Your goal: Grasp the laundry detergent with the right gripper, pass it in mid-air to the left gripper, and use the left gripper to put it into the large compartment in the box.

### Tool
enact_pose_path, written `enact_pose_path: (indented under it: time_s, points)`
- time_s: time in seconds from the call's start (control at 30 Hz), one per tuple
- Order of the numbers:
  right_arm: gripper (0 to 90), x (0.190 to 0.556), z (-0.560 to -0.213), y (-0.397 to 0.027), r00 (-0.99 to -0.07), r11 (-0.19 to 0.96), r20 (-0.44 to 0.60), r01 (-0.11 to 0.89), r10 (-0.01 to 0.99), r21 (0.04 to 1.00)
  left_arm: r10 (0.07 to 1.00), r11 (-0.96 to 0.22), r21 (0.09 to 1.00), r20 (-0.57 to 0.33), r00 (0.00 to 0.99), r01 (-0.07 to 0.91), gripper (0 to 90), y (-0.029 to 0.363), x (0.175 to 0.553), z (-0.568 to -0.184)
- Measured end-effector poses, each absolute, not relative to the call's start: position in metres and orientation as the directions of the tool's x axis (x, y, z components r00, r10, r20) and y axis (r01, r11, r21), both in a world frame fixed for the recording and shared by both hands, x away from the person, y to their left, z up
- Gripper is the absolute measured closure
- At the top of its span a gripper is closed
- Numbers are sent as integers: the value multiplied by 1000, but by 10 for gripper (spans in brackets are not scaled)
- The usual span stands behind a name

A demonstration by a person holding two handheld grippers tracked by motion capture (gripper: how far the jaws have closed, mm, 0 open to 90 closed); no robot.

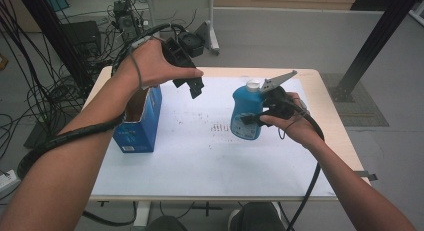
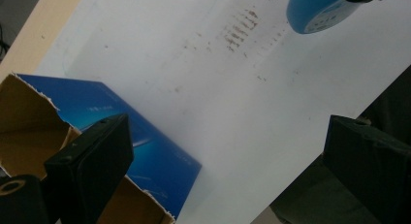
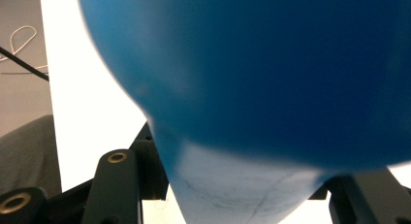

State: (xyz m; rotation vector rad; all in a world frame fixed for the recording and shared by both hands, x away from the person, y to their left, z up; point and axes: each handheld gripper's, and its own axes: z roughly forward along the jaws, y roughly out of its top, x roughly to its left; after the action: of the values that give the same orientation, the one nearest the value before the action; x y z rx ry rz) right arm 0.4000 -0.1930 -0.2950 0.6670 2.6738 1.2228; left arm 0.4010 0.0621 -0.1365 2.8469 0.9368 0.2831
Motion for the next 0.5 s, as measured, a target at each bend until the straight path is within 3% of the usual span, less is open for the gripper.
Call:
enact_pose_path:
  time_s: [0.5]
  points:
    - [434,410,-279,-149,-948,622,48,244,315,744,433,-893,189,112,894,409,49,55,392,-119]
